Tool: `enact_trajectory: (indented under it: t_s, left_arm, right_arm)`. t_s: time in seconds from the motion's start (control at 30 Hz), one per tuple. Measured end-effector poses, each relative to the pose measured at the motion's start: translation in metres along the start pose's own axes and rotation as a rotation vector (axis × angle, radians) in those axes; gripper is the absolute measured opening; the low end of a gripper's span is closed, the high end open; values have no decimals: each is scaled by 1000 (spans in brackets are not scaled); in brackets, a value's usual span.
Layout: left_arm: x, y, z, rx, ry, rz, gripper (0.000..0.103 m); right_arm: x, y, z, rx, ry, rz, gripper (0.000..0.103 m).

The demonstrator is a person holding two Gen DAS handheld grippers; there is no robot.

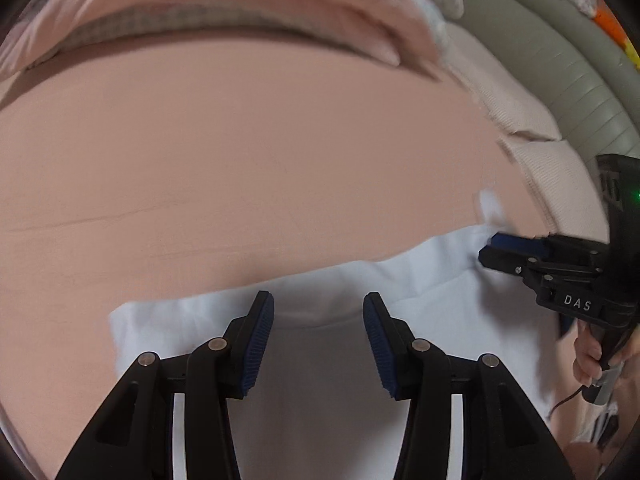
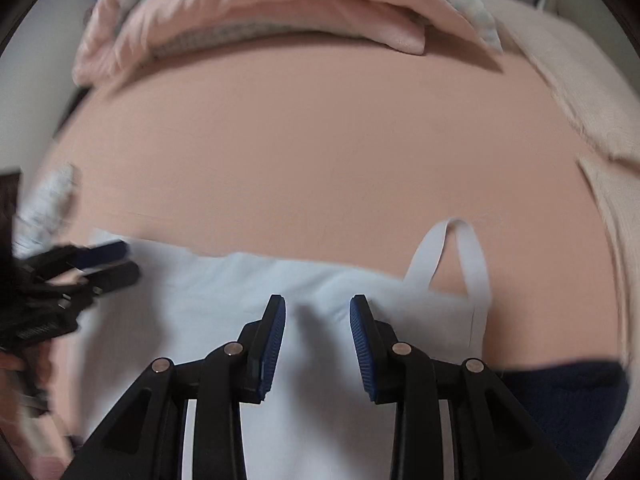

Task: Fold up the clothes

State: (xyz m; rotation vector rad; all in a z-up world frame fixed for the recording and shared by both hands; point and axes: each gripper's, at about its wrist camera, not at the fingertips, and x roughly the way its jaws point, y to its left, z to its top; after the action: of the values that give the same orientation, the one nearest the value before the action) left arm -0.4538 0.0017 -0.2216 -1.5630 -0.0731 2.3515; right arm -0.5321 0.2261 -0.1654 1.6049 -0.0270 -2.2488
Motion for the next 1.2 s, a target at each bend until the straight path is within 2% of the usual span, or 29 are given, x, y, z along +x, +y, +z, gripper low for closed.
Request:
enact_trajectory:
  t_s: [0.13,0.23,0.33,0.43,0.5,0.6,0.7,0.83,1.2]
  left_arm:
    - [-42,-42,-19,91,-7,40,44]
    - [-72,-68,-59,125,13,86,44]
    - [-92,-89,-114,117,6,108,44]
    - [-93,-106,-166,61,12,85,44]
    - [-90,-114,-200,60,23,122,44]
    - [-80,-126,-239,67,12,182,44]
    - [-74,-130,-268,55,3,237,44]
    - [-71,-128,-297,17,-1,265,45]
    - [-83,-122,-349,-73,-15,249,44]
  right_arm:
    - [-64,24,-49,24,-43,29,33]
    - [-91,34,-85,63,-80,19,42]
    - [-97,50,-120,73,-138,-47,43]
    - [-120,61,-190,91,-137,-68,43]
    - [-132,73,-243,84,-115,-100,43]
    - [-115,88,-286,50,-94,-141,43]
    - [-96,94,-312,23,-61,-204,43]
    - [-88,92,-344,13,-26,-240,43]
    - [-107,84,-394,39,-81,-257,43]
